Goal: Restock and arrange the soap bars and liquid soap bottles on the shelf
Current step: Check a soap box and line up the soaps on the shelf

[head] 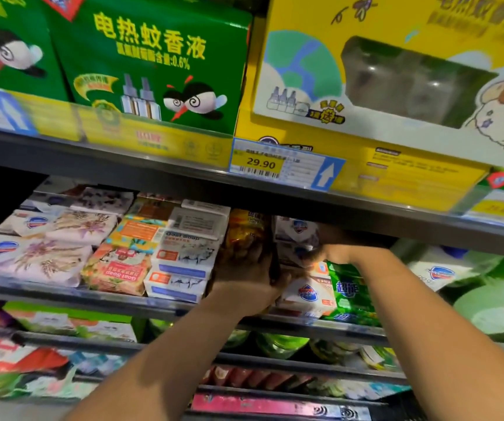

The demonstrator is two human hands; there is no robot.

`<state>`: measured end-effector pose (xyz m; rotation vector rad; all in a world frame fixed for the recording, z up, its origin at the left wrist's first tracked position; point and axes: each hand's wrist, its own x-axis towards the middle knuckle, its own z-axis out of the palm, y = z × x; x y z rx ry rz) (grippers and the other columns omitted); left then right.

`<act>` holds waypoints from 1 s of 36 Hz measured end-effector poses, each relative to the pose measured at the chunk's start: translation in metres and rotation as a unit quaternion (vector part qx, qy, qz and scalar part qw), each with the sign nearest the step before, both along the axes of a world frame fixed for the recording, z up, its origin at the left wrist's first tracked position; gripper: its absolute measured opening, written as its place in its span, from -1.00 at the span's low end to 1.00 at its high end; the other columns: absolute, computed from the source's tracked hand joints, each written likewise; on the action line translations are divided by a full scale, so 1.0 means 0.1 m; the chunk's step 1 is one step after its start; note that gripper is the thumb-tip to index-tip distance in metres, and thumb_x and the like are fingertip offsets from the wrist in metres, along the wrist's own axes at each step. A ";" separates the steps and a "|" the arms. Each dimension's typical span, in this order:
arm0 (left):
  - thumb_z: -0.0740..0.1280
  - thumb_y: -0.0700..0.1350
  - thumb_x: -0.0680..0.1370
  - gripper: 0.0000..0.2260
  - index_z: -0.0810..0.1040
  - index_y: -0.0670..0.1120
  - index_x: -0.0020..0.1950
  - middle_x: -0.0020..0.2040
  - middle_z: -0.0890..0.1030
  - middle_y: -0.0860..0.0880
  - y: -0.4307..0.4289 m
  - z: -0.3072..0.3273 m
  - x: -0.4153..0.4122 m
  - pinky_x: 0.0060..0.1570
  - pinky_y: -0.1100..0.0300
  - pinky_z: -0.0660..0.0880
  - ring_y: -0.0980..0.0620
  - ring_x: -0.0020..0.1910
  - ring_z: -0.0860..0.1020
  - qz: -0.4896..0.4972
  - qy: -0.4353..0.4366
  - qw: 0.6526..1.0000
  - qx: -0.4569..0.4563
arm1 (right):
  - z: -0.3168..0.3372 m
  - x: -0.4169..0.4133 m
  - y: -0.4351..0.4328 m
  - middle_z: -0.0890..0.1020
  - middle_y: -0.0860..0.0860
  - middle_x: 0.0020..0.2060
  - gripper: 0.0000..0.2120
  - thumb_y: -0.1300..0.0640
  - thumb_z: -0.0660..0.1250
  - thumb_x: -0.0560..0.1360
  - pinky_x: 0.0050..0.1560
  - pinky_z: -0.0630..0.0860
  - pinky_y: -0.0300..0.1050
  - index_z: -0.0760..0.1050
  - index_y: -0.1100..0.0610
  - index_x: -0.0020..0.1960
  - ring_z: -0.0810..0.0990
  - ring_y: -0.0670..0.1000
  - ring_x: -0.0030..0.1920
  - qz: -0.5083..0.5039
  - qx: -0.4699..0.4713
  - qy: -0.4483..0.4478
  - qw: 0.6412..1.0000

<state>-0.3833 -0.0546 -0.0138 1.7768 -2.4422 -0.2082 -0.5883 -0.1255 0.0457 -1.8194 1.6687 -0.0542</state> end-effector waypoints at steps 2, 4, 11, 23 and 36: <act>-0.32 0.40 0.41 -0.15 0.14 0.06 0.60 0.61 0.17 -0.02 0.00 -0.01 -0.01 0.48 -0.08 0.03 -0.09 0.56 0.14 0.005 0.002 1.000 -0.001 | 0.01 -0.01 0.04 0.64 -0.08 0.14 -0.51 0.04 0.64 0.29 0.30 0.45 -0.04 0.60 -0.06 0.18 0.57 0.03 0.19 -0.014 -0.001 0.003 1.000; -0.35 0.41 0.38 -0.11 0.15 0.03 0.59 0.62 0.13 -0.03 0.00 -0.01 -0.02 0.47 -0.08 0.02 -0.08 0.58 0.12 0.008 0.001 1.000 -0.003 | -0.05 -0.05 0.05 0.65 -0.06 0.13 -0.42 -0.17 0.65 0.16 0.30 0.46 -0.02 0.63 -0.05 0.13 0.59 0.05 0.17 -0.025 -0.001 0.009 1.000; -0.37 0.40 0.37 -0.08 0.15 -0.03 0.59 0.64 0.03 -0.04 0.00 -0.01 -0.02 0.48 -0.10 -0.02 -0.05 0.60 0.01 -0.005 0.022 1.000 0.007 | -0.01 -0.05 0.17 0.68 0.03 0.05 -0.81 0.07 0.53 0.43 0.22 0.52 -0.09 0.62 0.02 0.02 0.64 0.03 0.03 -0.115 0.038 -0.090 0.989; -0.08 0.40 0.56 -0.26 0.08 -0.03 0.61 0.64 0.02 -0.02 0.00 -0.01 0.04 0.52 -0.11 -0.09 -0.07 0.61 0.00 -0.007 0.070 0.997 0.030 | 0.00 0.09 0.45 0.71 0.02 -0.14 -0.82 0.23 0.55 0.42 -0.06 0.57 -0.05 0.65 0.14 0.00 0.66 0.03 -0.11 -0.280 -0.241 -0.256 0.893; 0.35 0.05 0.59 -0.26 -0.10 0.32 0.55 0.60 -0.15 0.18 0.15 0.26 0.27 0.39 0.08 0.32 0.04 0.56 0.16 -0.137 0.232 0.963 -0.019 | 0.18 0.28 1.47 0.67 0.08 -0.21 -0.90 0.24 0.41 0.46 -0.24 0.50 -0.15 0.49 0.19 -0.10 0.62 0.06 -0.19 -0.355 -0.086 -0.499 0.786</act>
